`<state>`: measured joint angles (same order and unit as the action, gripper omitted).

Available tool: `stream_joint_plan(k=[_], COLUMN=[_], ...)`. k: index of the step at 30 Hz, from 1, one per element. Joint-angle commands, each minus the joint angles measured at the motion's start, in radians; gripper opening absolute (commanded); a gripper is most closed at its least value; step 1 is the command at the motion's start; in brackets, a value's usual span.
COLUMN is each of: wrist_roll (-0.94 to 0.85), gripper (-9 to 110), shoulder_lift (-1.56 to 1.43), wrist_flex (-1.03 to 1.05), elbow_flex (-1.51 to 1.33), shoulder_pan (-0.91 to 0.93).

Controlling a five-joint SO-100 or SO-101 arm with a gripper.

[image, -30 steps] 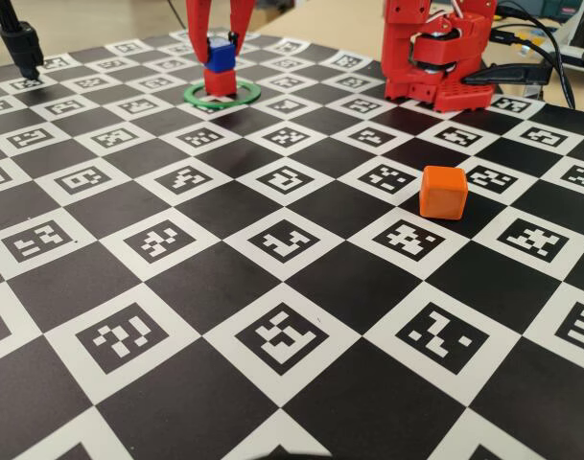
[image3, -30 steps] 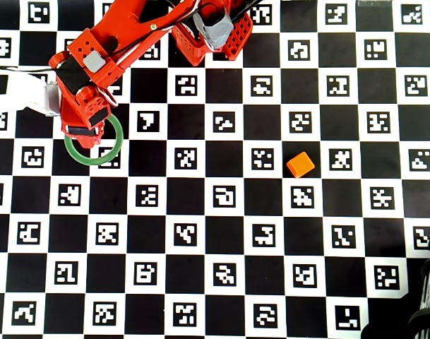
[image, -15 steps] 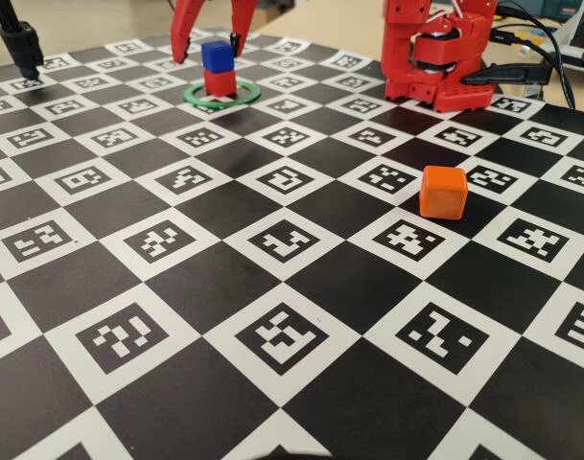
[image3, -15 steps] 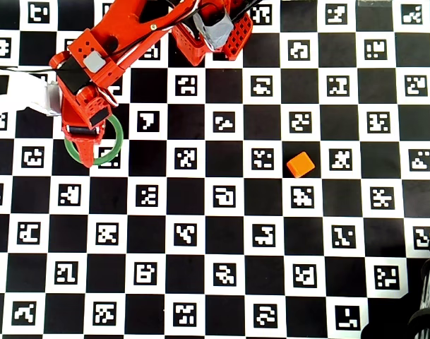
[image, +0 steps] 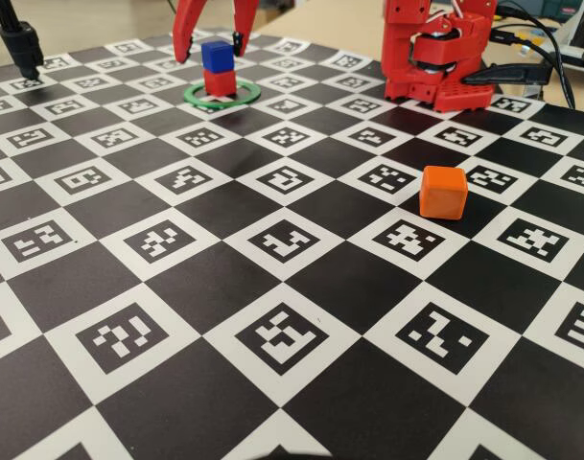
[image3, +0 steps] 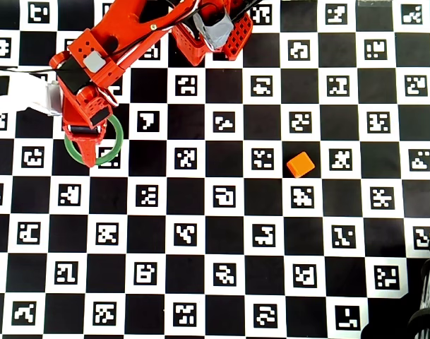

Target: Grab the red cube then put it in the green circle then put the blue cube on top and finally the orange cube on top

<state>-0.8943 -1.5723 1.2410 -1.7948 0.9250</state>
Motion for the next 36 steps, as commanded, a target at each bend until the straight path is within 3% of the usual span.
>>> stream_joint_plan(k=[1, 21, 27, 36], wrist_roll=[-0.005, 0.087, 0.222, 0.629], gripper=[45, 44, 44, 43], shoulder_lift=[-0.117, -0.235, -0.221, -0.207], wrist_flex=[0.011, 0.376, 0.491, 0.523], elbow_flex=[0.044, 0.327, 0.394, 0.410], shoulder_pan=[0.002, -0.026, -0.147, -0.430])
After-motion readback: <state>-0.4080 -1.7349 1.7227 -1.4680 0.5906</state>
